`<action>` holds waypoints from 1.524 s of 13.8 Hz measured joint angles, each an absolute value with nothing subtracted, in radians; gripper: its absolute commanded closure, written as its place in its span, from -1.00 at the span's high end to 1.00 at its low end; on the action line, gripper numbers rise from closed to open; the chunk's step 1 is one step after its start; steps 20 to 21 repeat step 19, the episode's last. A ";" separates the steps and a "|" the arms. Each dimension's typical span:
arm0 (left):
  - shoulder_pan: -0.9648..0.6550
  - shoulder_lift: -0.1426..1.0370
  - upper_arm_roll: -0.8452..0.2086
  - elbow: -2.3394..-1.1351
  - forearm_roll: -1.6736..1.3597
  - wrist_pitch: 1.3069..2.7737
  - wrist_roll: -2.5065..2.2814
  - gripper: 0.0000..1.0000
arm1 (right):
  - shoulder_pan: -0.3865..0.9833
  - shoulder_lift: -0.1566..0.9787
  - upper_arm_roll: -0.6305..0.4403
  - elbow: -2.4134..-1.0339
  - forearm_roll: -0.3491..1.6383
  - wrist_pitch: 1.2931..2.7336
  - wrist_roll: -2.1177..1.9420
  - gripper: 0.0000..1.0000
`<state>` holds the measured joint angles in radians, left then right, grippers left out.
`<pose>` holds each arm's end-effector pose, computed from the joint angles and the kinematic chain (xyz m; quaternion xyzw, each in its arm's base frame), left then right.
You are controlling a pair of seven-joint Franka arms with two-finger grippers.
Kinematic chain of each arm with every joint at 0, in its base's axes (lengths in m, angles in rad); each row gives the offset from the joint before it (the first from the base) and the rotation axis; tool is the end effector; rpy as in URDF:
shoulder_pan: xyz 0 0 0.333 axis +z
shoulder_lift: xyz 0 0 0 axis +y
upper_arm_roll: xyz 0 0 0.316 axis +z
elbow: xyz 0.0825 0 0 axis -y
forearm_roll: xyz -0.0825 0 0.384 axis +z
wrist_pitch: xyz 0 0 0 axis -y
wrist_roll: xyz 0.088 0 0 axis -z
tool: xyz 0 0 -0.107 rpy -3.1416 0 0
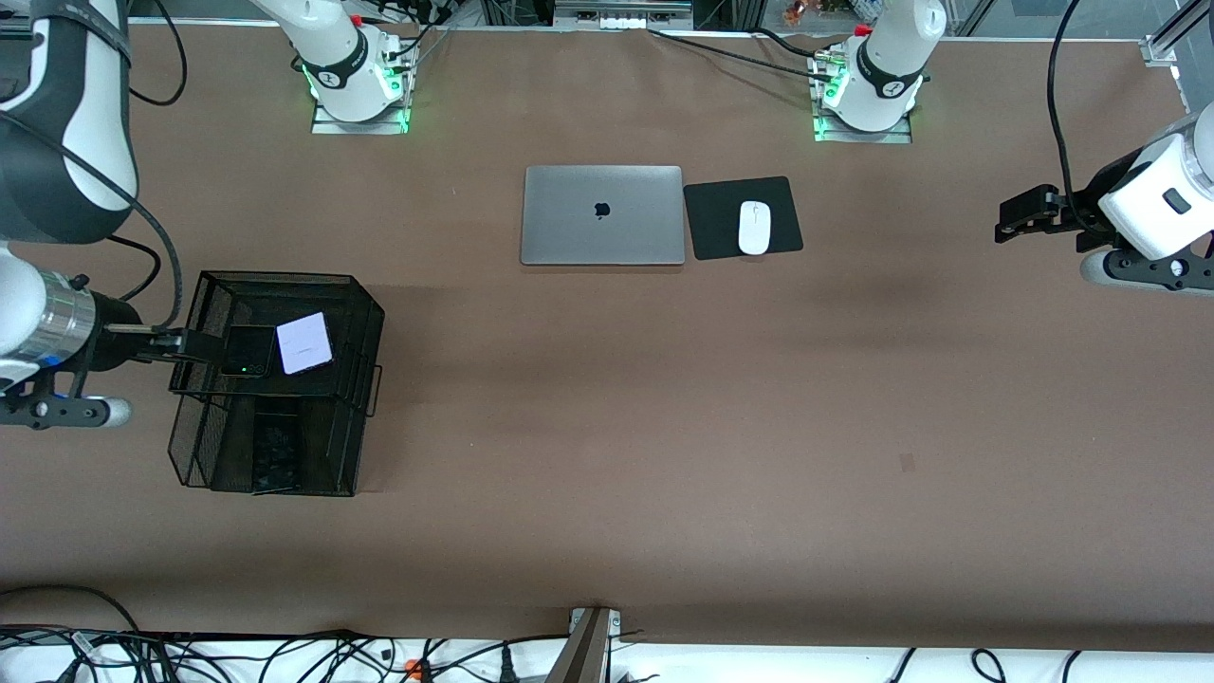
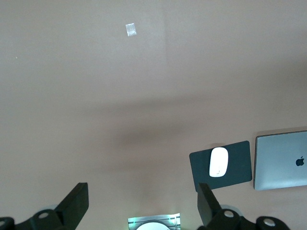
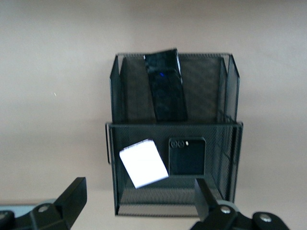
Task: Place phones with both arms
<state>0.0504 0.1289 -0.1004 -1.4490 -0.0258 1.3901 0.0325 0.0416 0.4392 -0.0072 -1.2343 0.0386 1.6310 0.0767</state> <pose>0.5726 -0.0279 0.5944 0.9945 -0.0424 -0.0936 0.0185 0.6823 0.0284 0.5161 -0.9994 0.0224 0.0222 0.0165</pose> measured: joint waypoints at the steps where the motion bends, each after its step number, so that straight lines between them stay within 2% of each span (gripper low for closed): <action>1: 0.050 0.129 -0.100 -1.449 -0.026 1.390 0.033 1.00 | 0.018 0.395 0.018 -1.321 0.038 1.696 0.077 1.00; 3: 0.050 0.129 -0.100 -1.449 -0.026 1.390 0.033 1.00 | 0.010 0.323 0.032 -1.445 0.037 1.752 0.077 1.00; 7: 0.051 0.129 -0.100 -1.449 -0.026 1.390 0.033 1.00 | 0.010 0.263 0.032 -1.528 0.031 1.757 0.125 1.00; 21: 0.054 0.129 -0.091 -1.450 -0.026 1.388 0.033 1.00 | 0.036 0.262 0.012 -1.537 0.009 1.798 0.147 0.99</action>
